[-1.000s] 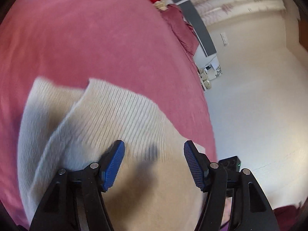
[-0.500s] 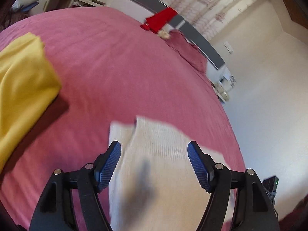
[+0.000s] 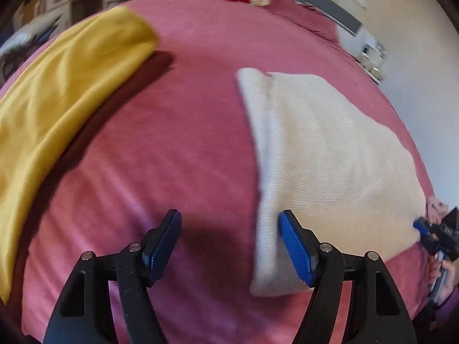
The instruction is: Fold clothes
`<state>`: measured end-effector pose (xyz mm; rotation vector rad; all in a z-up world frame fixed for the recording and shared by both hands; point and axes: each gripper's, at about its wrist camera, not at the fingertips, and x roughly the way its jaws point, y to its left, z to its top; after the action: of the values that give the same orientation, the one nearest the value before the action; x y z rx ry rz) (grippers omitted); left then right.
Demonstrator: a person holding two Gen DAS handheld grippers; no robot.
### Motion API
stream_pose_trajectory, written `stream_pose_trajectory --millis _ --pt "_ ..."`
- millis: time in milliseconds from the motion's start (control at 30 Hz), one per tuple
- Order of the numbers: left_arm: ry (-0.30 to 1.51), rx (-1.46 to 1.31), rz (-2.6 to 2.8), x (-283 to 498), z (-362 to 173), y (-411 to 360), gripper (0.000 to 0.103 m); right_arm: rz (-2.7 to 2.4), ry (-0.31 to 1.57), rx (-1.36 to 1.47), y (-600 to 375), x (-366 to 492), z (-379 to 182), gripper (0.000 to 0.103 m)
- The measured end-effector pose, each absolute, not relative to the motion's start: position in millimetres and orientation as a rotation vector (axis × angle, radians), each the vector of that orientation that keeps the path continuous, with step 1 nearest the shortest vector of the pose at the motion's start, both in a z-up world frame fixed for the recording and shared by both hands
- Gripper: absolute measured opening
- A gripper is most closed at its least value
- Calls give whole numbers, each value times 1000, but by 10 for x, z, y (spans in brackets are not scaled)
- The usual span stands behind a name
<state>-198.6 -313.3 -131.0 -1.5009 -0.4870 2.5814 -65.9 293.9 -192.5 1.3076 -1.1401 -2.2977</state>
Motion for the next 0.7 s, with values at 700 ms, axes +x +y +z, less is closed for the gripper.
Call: stream_pose_trajectory --millis 700 --pt "-931 -1388 2575 -1695 -1586 -2930 83 -2125 -1798 1156 3350 -12 -2363 40"
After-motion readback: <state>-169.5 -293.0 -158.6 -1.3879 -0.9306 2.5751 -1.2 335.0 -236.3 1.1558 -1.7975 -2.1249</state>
